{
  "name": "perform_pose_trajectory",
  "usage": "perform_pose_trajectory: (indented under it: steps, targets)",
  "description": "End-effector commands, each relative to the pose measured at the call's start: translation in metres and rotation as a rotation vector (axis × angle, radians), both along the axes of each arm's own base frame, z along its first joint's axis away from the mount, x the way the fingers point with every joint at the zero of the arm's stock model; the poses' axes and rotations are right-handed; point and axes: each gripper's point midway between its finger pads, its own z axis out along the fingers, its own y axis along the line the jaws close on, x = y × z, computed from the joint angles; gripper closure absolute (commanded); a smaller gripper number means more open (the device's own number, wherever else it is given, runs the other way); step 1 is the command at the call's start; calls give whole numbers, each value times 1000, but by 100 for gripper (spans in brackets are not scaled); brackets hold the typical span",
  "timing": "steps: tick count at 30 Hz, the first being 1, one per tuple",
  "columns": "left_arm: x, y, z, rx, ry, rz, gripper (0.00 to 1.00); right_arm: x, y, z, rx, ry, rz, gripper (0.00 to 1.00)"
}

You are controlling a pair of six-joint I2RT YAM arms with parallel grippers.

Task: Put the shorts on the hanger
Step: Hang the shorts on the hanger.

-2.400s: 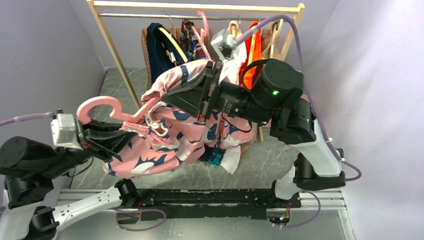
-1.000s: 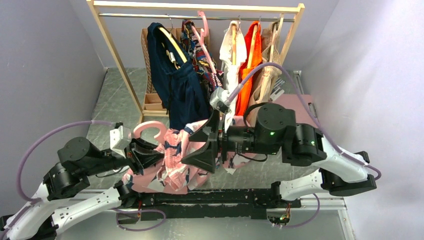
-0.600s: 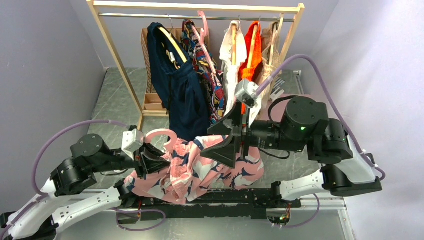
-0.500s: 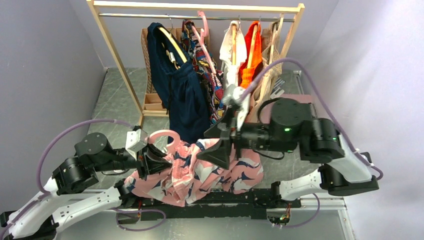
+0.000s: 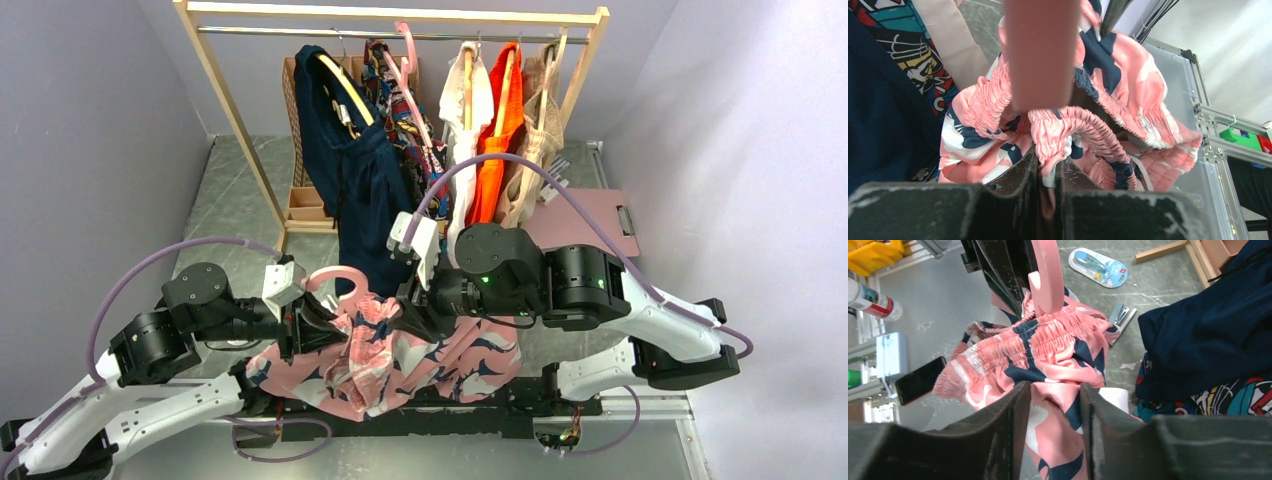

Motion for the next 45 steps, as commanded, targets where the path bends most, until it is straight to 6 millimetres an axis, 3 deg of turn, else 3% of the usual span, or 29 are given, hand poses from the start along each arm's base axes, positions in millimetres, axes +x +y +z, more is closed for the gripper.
perform_pose_trajectory:
  steps: [1,6,9,18,21,28,31,32,35,38,42,45]
  targets:
    - [-3,0,23,-59,-46,-23,93,3,-9,1,8,-21,-14,64]
    - [-3,-1,25,-63,-47,-27,93,7,-11,-3,-7,-25,-42,100]
    - [-4,-2,26,-60,-46,-33,93,13,-12,4,25,-38,-75,100]
    - [-4,-6,16,-21,-22,-48,93,43,-38,53,240,-82,-285,100]
    - [-3,-6,18,-24,-31,-48,93,52,-46,47,205,-85,-353,100]
    - [-3,-5,31,-46,-65,-52,93,59,-50,1,5,-58,-434,100]
    - [-4,-3,38,-62,-79,-48,93,59,-54,-8,-48,-54,-453,100]
    - [-4,-2,40,-66,-83,-45,93,57,-54,-7,-48,-46,-435,99]
    - [-4,0,41,-65,-87,-37,93,48,-53,10,7,-26,-384,54]
    - [-4,1,42,-63,-87,-33,93,40,-53,40,101,-19,-323,29]
    - [-3,1,39,-51,-79,-31,93,20,-48,85,256,-25,-170,25]
    - [-3,-1,36,-41,-69,-38,93,7,-36,102,335,-45,-66,25]
